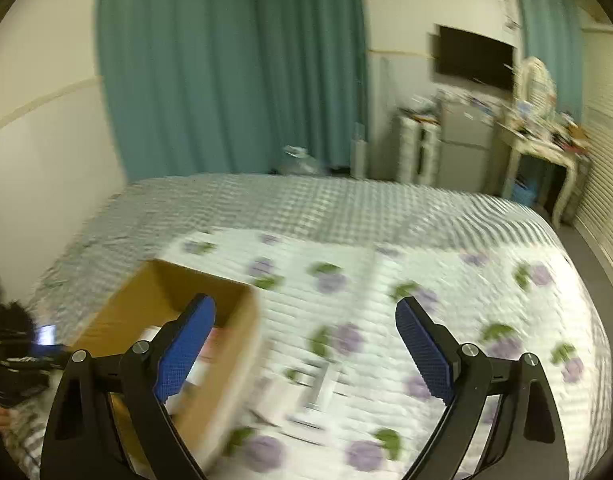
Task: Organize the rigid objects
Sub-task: 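Carry the white charger into the box with the right tool and release, then grasp the second white charger with the right tool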
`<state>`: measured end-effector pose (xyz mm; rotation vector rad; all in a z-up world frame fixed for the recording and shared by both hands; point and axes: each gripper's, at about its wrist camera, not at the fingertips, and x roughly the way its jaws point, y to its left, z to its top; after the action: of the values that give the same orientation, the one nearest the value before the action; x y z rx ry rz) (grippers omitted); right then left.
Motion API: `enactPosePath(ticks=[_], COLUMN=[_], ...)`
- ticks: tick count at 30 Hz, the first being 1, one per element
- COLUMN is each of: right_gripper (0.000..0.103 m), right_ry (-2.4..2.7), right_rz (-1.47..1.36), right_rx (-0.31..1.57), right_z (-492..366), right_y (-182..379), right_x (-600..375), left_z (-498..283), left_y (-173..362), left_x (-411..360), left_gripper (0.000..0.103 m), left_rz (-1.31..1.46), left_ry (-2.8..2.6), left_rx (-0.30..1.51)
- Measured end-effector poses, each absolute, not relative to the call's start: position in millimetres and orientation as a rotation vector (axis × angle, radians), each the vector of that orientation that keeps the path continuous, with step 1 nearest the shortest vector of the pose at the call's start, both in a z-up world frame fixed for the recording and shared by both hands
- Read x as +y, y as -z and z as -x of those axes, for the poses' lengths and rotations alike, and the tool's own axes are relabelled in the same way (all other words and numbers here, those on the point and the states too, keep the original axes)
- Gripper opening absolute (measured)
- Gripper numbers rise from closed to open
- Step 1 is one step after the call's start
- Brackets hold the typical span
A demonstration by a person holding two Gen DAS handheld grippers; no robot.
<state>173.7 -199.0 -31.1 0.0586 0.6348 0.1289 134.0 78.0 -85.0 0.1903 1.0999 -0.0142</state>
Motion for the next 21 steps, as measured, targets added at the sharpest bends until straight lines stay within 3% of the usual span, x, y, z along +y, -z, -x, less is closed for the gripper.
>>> enactPosePath(ticks=[11, 21], right_gripper=[0.092, 0.092], right_ry=[-0.127, -0.360], right_rz=[-0.060, 0.154], right_rx=[0.873, 0.910], right_z=[-190, -188], right_y=[156, 177], right_x=[-198, -160], left_z=[-135, -135], left_y=[87, 86], left_x=[77, 77], left_gripper=[0.009, 0.009], left_rz=[-0.205, -0.198], left_ry=[-0.002, 0.004], left_rx=[1.100, 1.100])
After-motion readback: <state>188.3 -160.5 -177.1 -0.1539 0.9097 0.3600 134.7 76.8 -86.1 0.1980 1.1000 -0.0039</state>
